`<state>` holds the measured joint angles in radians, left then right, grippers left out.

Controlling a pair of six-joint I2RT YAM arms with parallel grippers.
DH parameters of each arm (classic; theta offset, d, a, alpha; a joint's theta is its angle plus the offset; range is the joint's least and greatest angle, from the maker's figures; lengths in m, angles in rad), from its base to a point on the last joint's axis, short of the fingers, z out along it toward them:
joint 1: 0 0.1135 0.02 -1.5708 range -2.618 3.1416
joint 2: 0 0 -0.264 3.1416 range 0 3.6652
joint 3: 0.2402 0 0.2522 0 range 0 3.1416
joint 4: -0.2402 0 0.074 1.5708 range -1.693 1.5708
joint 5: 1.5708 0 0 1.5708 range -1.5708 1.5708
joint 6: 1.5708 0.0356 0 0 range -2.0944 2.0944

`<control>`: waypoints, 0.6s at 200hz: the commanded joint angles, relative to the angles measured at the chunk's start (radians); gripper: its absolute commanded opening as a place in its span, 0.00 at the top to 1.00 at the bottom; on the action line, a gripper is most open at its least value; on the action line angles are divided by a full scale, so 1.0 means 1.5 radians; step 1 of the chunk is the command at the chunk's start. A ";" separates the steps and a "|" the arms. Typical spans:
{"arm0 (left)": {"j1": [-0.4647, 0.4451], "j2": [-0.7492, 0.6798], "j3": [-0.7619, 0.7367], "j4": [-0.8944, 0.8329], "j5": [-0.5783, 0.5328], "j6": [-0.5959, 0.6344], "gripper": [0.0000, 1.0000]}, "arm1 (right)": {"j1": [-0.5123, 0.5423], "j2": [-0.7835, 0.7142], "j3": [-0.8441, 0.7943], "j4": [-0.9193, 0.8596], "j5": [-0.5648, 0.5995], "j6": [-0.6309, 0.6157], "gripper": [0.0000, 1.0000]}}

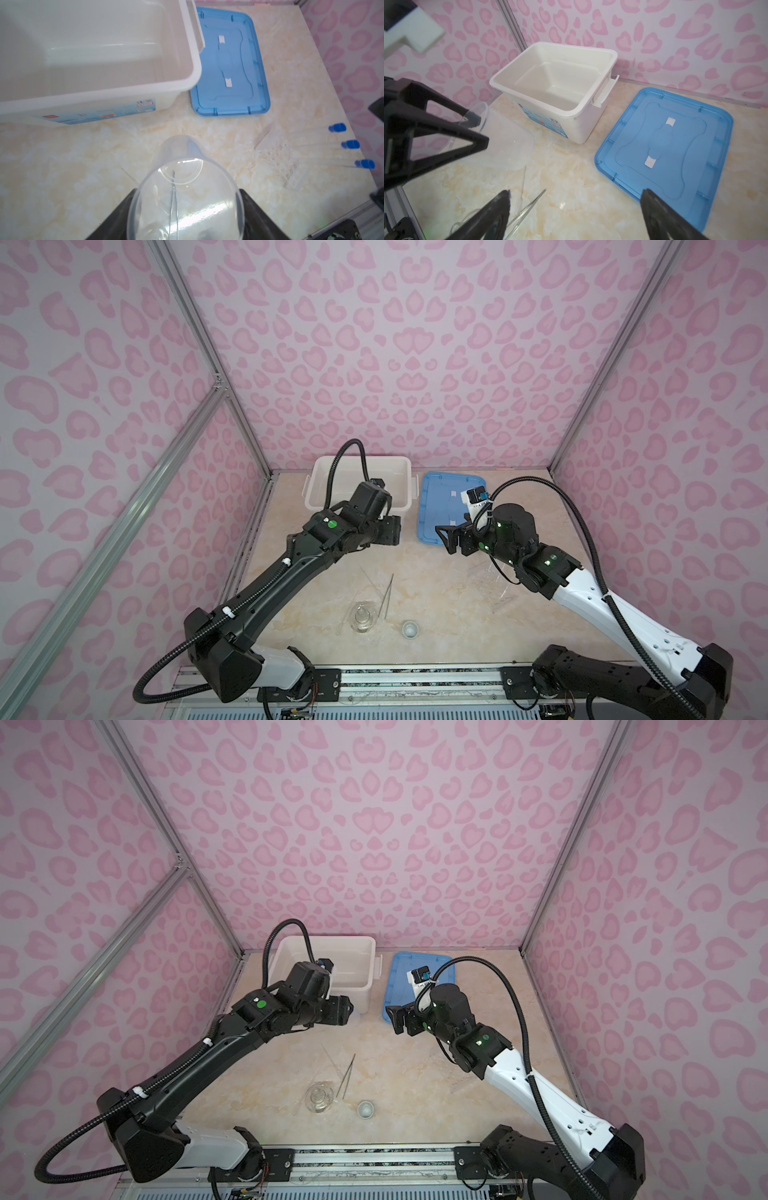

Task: Organize the chemistry lab equipment
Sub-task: 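Lower the beaker into the white bin with the left gripper while the right gripper follows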

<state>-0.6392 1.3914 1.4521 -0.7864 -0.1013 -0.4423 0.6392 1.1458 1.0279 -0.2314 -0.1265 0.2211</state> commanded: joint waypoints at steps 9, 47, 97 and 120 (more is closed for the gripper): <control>0.085 0.028 0.114 -0.030 0.037 0.046 0.28 | 0.011 0.078 0.076 0.051 -0.038 -0.017 0.01; 0.206 0.130 0.239 -0.038 0.054 0.079 0.29 | 0.038 0.234 0.233 0.030 -0.014 -0.009 0.02; 0.271 0.297 0.343 -0.040 0.020 0.122 0.28 | 0.041 0.417 0.420 0.002 -0.016 0.024 0.03; 0.304 0.354 0.335 -0.013 0.044 0.120 0.29 | 0.043 0.446 0.448 0.000 -0.027 0.034 0.03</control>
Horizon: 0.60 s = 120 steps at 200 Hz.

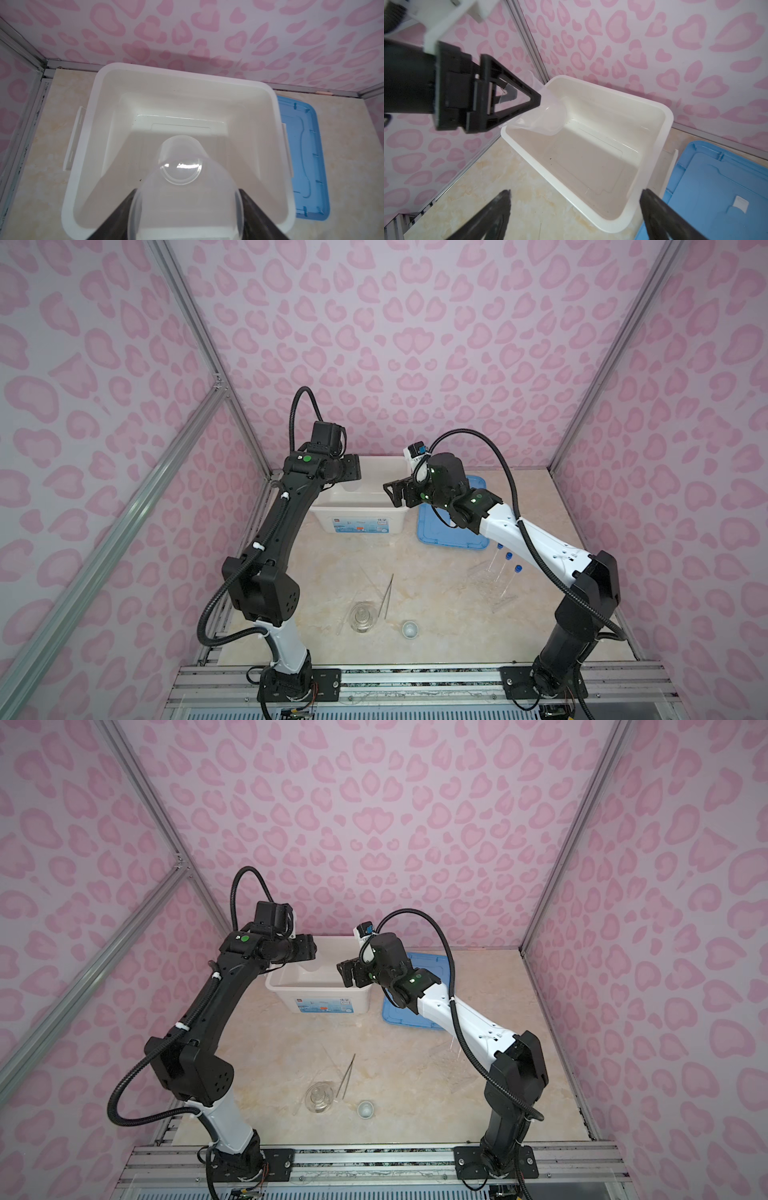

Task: Organize the chemistry lab equipment
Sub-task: 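Lower the beaker into the white bin with the left gripper while the right gripper follows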

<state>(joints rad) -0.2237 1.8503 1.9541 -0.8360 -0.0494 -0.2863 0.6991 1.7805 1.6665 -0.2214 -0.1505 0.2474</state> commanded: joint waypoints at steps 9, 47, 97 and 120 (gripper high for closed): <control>0.033 0.072 0.010 0.018 0.018 0.019 0.29 | 0.003 0.023 0.020 -0.003 -0.015 0.018 0.03; 0.035 0.133 0.014 0.010 -0.003 0.026 0.29 | 0.016 0.016 0.001 0.001 0.003 0.000 0.03; 0.021 0.098 -0.063 0.016 0.002 0.002 0.29 | 0.037 0.003 -0.022 0.010 0.030 -0.019 0.03; 0.010 0.089 -0.094 0.010 -0.003 -0.011 0.29 | 0.038 0.004 -0.024 0.010 0.030 -0.018 0.03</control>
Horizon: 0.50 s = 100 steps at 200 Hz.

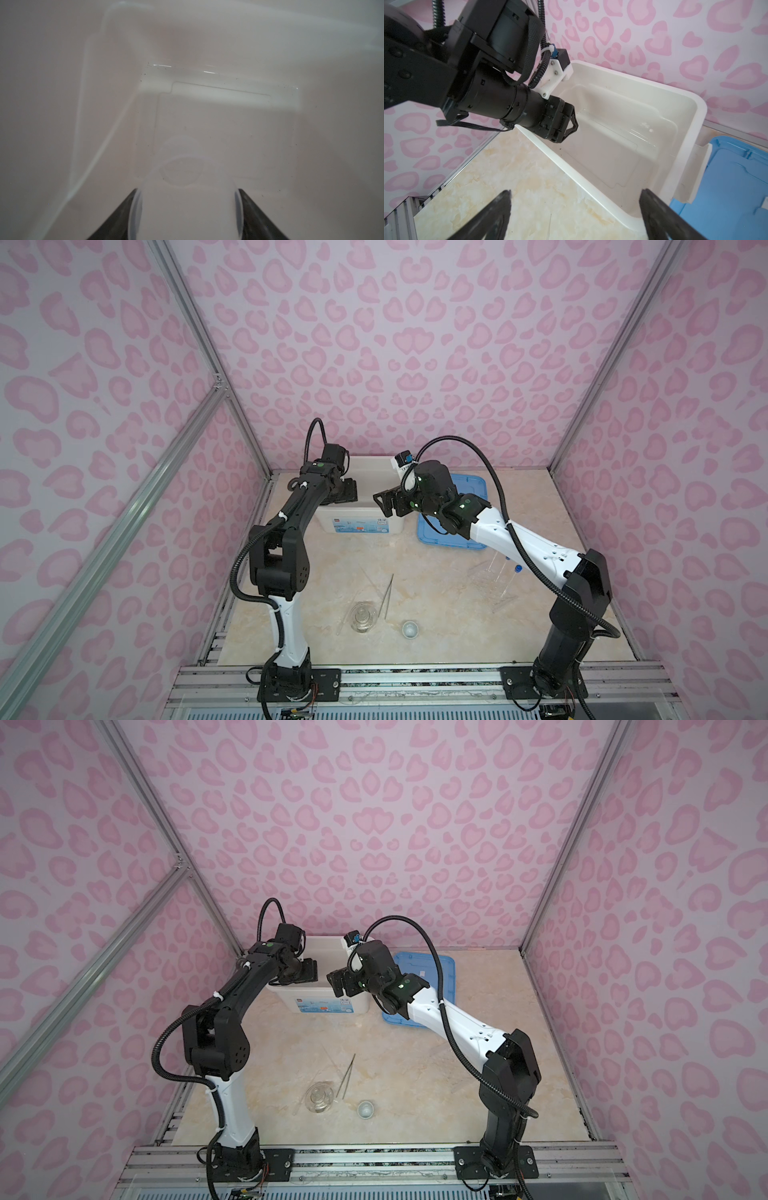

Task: Organize the chemistry lab equipment
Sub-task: 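Lower the beaker into the white bin with the left gripper while the right gripper follows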

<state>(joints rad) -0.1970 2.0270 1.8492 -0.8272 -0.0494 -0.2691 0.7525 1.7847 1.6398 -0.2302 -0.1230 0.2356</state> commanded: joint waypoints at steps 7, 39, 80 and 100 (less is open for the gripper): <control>-0.011 -0.031 -0.034 0.004 0.003 -0.027 0.29 | 0.003 0.000 -0.008 0.019 0.012 -0.010 0.03; -0.022 -0.053 -0.077 0.016 0.005 -0.050 0.29 | 0.003 -0.001 -0.019 0.033 0.010 -0.001 0.03; -0.001 -0.030 -0.013 0.003 -0.024 -0.028 0.29 | 0.003 0.003 -0.026 0.040 0.004 0.003 0.03; 0.015 -0.012 0.007 0.012 -0.030 -0.019 0.29 | 0.003 0.004 -0.032 0.042 0.002 0.004 0.03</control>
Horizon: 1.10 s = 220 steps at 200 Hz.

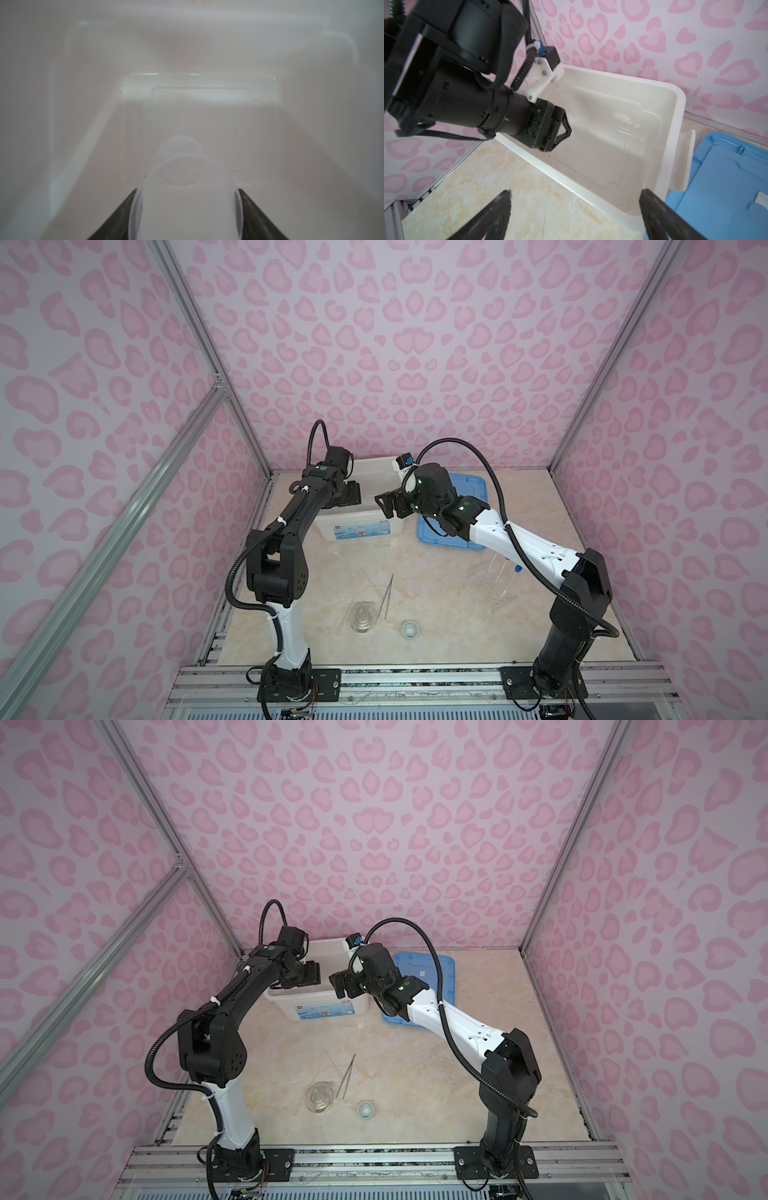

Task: Organize the chemistry lab equipment
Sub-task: 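Lower the beaker into the white bin with the left gripper while the right gripper follows, then open the left gripper to release the beaker inside the bin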

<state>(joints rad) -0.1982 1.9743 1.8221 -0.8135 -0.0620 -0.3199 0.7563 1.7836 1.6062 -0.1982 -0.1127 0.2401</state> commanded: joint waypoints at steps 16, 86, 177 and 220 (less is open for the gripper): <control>0.024 0.042 0.042 0.006 -0.042 0.022 0.28 | -0.002 0.005 -0.012 0.023 -0.005 0.001 0.03; 0.045 0.130 0.116 0.019 -0.027 0.014 0.26 | -0.004 0.020 -0.011 0.025 -0.003 0.005 0.03; 0.045 0.165 0.119 0.036 -0.016 0.008 0.23 | -0.009 0.042 0.003 0.026 -0.013 0.009 0.04; 0.045 0.177 0.127 0.037 -0.021 0.004 0.16 | -0.009 0.049 0.004 0.021 -0.016 0.009 0.04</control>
<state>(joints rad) -0.1310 2.2265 1.9953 -0.7792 -0.0864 -0.3130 0.7433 1.8477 1.6073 -0.1837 -0.1291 0.2497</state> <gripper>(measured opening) 0.822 0.965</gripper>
